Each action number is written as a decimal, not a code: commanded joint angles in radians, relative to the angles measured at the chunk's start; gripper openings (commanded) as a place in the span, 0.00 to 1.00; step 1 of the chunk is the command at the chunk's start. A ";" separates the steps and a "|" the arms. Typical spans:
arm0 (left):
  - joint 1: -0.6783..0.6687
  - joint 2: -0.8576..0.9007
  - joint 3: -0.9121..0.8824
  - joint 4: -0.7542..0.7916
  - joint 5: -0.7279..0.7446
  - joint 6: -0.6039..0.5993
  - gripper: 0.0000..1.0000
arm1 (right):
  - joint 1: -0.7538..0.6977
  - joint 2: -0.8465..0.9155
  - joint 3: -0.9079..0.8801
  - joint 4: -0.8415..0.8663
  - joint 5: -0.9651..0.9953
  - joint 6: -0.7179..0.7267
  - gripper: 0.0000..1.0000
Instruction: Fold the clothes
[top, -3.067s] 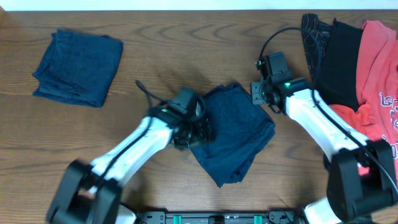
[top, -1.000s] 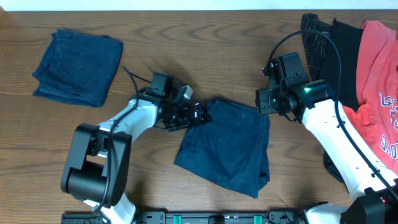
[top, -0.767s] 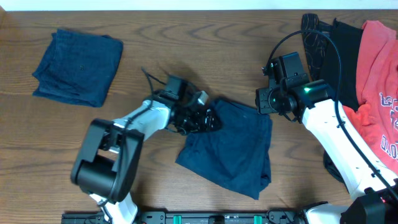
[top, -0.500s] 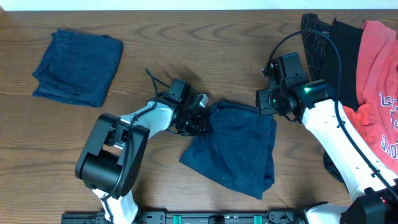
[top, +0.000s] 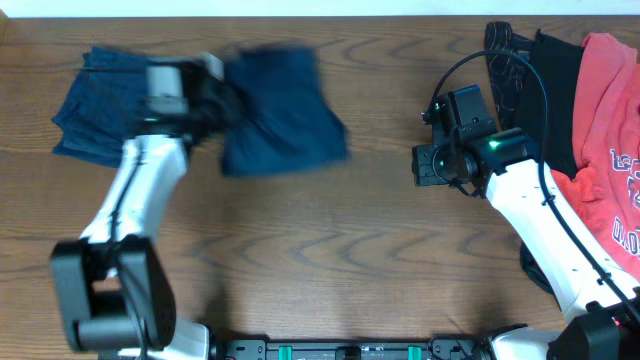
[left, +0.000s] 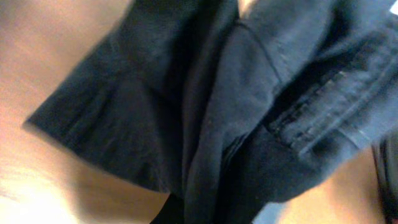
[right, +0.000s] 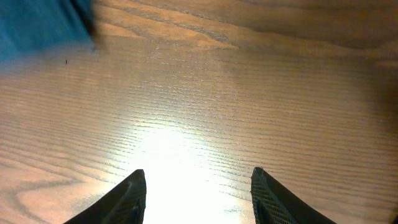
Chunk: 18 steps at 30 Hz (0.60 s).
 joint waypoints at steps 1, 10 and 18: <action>0.110 -0.043 0.037 0.068 -0.140 -0.024 0.06 | 0.006 0.006 0.003 0.000 0.007 -0.014 0.53; 0.357 0.004 0.037 0.238 -0.311 -0.024 0.07 | 0.006 0.006 0.003 -0.001 0.006 -0.014 0.53; 0.454 0.068 0.036 0.114 -0.311 -0.023 0.74 | 0.006 0.006 0.003 0.003 0.006 -0.014 0.53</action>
